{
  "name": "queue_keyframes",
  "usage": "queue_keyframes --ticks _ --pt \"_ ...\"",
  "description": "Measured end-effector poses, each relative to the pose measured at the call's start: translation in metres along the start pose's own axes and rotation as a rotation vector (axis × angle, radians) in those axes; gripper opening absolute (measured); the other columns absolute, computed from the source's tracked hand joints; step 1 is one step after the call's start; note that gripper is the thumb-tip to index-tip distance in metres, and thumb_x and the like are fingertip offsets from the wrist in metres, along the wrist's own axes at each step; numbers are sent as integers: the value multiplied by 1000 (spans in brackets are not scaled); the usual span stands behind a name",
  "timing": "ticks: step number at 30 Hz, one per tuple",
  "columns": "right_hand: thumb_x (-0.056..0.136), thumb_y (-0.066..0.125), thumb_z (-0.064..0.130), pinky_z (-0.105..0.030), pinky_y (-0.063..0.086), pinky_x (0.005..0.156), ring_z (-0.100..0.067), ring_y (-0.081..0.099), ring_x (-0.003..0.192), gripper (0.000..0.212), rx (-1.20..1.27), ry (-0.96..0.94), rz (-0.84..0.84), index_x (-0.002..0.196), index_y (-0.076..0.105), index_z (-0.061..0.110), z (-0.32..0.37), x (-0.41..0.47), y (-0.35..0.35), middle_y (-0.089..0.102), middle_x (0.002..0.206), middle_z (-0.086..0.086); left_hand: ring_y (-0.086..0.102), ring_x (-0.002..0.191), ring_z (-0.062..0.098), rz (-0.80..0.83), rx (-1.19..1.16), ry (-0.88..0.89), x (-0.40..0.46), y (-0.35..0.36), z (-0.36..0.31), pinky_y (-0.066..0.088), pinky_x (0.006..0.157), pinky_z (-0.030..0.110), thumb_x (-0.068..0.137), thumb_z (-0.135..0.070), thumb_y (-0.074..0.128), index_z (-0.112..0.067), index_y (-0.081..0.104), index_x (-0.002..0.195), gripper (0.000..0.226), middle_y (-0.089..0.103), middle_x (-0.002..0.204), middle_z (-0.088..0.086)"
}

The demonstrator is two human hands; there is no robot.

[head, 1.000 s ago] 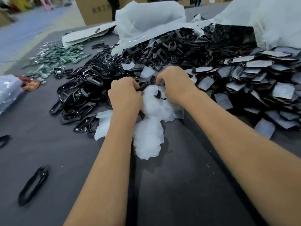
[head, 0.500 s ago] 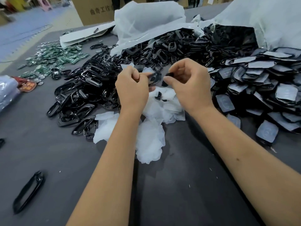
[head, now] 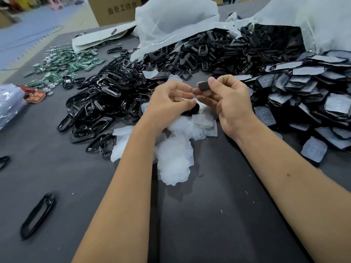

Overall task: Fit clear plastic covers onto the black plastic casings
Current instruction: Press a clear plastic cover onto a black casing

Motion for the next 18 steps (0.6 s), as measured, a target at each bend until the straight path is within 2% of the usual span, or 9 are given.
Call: queue_keyframes --ticks 3,5,7,9,11,13,16,18 --pt "105 55 4 -29 58 67 -32 76 90 26 50 29 35 81 48 12 2 -1 -1 75 102 -18 76 94 19 70 54 25 -2 -2 0 60 88 31 78 -2 86 -15 72 106 34 79 97 4" --pt "105 54 6 -26 54 62 -30 76 90 26 61 47 51 81 47 15 4 -1 -3 76 107 -17 75 92 21 71 168 57 -1 0 -2 61 91 38 76 0 86 -17 75 105 35 78 94 2" --pt "104 51 7 -24 46 56 -26 73 79 27 80 64 51 80 46 17 6 -1 -5 77 106 -16 73 88 24 60 229 82 0 1 -1 60 92 44 79 -1 84 -19 77 103 31 76 88 0" --pt "102 49 9 -24 40 54 -20 63 62 25 86 85 20 79 46 17 6 0 -6 78 99 -13 64 76 22 37 220 103 1 2 -1 58 88 37 83 0 79 -20 78 104 30 68 79 4" --pt "101 52 13 -23 36 50 -16 52 52 23 78 104 -10 79 46 16 5 1 -8 74 82 -8 53 72 16 -33 181 125 3 -1 -2 52 80 31 86 1 73 -20 78 107 30 56 76 5" --pt "102 59 21 -22 32 44 -14 42 48 29 57 97 7 77 45 16 5 2 -8 62 69 -3 53 71 15 -120 118 119 3 -5 -3 51 75 29 88 1 71 -22 79 101 27 58 78 7" --pt "101 66 34 -23 27 45 -13 34 50 42 -5 53 52 71 41 19 4 2 -5 51 65 -1 60 61 11 -216 -96 63 3 -9 -3 53 65 21 91 4 68 -17 80 91 24 66 76 10" --pt "99 69 32 -21 27 47 -12 36 52 41 -15 43 65 69 45 19 3 2 -3 52 67 -2 64 60 12 -249 -232 14 2 -10 -2 54 64 19 92 4 67 -11 79 91 20 68 75 9"
Point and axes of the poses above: each hand's wrist, its own x-axis towards the middle knuckle, its own y-axis out of the palm, z = x × y, the point moved 3 cm from there along x, towards the middle knuckle
